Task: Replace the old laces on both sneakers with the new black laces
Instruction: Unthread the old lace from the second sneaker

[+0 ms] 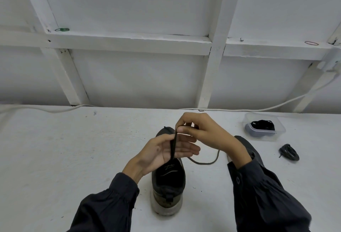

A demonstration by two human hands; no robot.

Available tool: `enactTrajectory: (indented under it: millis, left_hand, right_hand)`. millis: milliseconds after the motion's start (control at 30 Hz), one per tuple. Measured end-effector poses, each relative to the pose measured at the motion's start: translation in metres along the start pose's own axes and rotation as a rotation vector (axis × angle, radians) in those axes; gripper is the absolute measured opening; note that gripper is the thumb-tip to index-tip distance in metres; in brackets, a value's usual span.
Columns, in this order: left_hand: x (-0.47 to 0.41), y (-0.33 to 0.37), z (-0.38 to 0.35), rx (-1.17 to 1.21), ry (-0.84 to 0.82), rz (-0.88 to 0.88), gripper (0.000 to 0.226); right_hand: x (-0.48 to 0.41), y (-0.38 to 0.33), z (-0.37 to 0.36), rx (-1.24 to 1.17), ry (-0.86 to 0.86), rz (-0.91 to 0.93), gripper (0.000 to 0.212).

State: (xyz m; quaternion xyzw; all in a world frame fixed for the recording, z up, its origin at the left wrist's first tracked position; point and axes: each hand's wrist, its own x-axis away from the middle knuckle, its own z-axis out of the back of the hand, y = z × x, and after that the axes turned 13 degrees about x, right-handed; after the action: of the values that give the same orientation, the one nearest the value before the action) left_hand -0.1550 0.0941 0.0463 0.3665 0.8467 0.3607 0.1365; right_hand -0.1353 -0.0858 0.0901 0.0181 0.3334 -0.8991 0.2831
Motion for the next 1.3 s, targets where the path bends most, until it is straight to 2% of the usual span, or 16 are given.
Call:
enactTrajectory:
  millis: [333, 433, 467, 567, 667, 733, 800, 867, 967, 1100, 1233, 1300]
  left_hand:
    - [0.000, -0.001, -0.007, -0.056, -0.026, 0.054, 0.055]
    - [0.000, 0.000, -0.012, -0.076, -0.018, 0.032, 0.066]
    - [-0.001, 0.001, -0.013, -0.065, -0.014, 0.029, 0.071]
    - [-0.002, 0.007, -0.015, -0.041, -0.019, 0.025, 0.081]
    - [-0.004, 0.012, -0.013, -0.057, 0.016, -0.005, 0.081]
    - [-0.005, 0.013, -0.009, -0.068, 0.046, -0.020, 0.078]
    - [-0.005, 0.012, -0.005, -0.076, 0.055, -0.039, 0.073]
    - [-0.005, 0.010, -0.002, -0.111, 0.070, -0.084, 0.068]
    - [-0.006, 0.009, 0.003, -0.196, 0.117, -0.121, 0.059]
    - [0.000, 0.005, 0.004, -0.235, 0.157, -0.041, 0.046]
    - [0.002, -0.005, 0.005, -0.220, 0.027, 0.041, 0.050]
    - [0.002, -0.007, 0.005, -0.254, -0.020, 0.074, 0.043]
  right_hand:
    - [-0.006, 0.014, -0.012, -0.105, 0.056, -0.072, 0.009]
    - [-0.003, 0.019, -0.019, -0.178, 0.061, -0.100, 0.010]
    - [-0.001, 0.020, -0.022, -0.194, 0.054, -0.113, 0.013]
    - [0.009, 0.026, -0.041, -0.131, 0.027, -0.163, 0.044]
    - [0.021, 0.021, -0.061, -0.166, -0.015, -0.271, 0.040]
    - [0.028, 0.014, -0.068, -0.215, -0.041, -0.243, 0.025]
    - [0.034, 0.010, -0.067, -0.159, -0.105, -0.168, 0.012]
    - [0.037, 0.007, -0.060, -0.032, -0.225, -0.116, 0.023]
    - [0.039, 0.000, -0.044, -0.024, -0.343, -0.098, 0.024]
    - [0.027, -0.004, -0.016, -0.089, -0.198, -0.070, 0.015]
    - [0.010, -0.001, 0.005, -0.032, -0.095, -0.040, 0.016]
    - [0.002, 0.002, 0.009, -0.056, -0.046, -0.036, 0.016]
